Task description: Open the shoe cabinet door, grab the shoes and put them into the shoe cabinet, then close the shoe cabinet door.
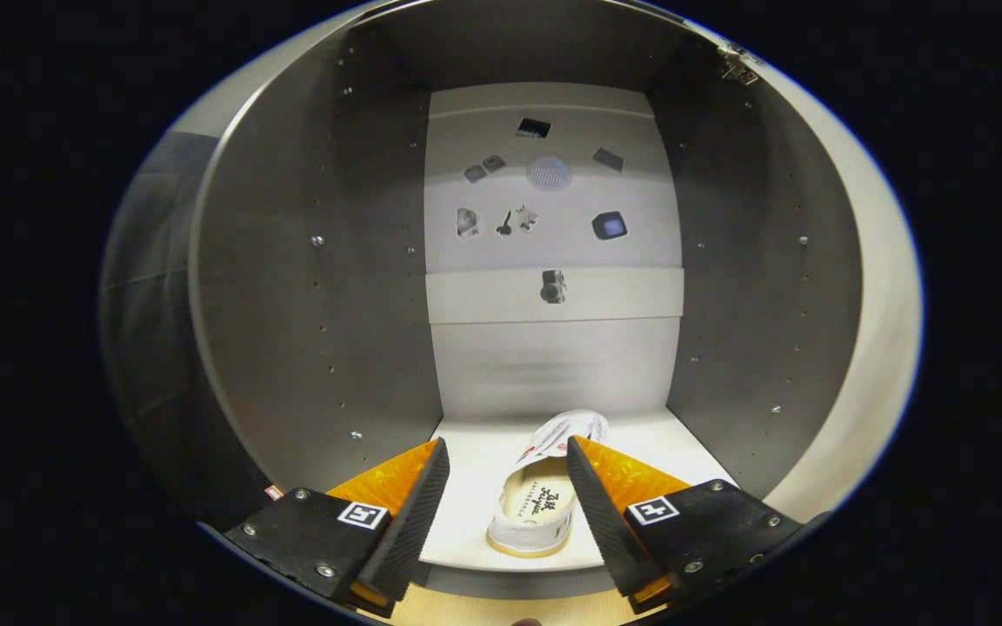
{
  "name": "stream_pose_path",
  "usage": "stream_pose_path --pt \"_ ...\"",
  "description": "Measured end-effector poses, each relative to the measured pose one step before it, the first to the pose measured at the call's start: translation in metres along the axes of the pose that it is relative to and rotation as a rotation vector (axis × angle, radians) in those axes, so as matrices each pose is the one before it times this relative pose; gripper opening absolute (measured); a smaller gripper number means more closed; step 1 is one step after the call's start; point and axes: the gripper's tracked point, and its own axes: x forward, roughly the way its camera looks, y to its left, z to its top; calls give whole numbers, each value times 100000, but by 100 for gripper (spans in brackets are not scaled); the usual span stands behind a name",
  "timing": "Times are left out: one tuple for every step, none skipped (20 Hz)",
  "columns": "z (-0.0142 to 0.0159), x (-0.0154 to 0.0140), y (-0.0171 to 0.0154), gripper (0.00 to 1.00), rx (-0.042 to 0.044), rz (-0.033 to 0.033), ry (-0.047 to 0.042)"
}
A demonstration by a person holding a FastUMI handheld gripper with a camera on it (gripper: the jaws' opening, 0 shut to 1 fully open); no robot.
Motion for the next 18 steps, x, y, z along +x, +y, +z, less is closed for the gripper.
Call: stream_pose_path --pt "421 -1335 -126 87 -185 -803 -1222" --pt "460 -1462 -150 90 58 -705 -1454" --pt "390 -1503 -79 91 247 -525 -1366" --pt "451 -1540 -148 92 306 -665 -1345" --pt "485 -1733 -118 93 279 -483 -1403" --pt "342 -1720 -131 93 358 -633 -1156" --pt "327 -1781 -147 93 172 -699 -946" --pt "313 -1963 -224 93 30 -551 -1029" --pt "198 -1948 -44 93 -162 -77 -469" --pt "96 -1798 -227 93 -313 -662 -511" --pt "359 -1851 66 93 -173 -913 -394" --pt "41 -1893 -64 93 138 -302 -478" --pt "86 -1821 -79 93 436 -382 -560" --pt "144 -1767 161 93 398 -715 -554" --pt "9 -1714 -32 93 698 -337 -432" --pt "-29 -1493 -262 93 626 -758 -287" --pt "-80 -1546 -208 93 630 -568 -122" --pt "-60 -1551 -274 93 415 -632 -70"
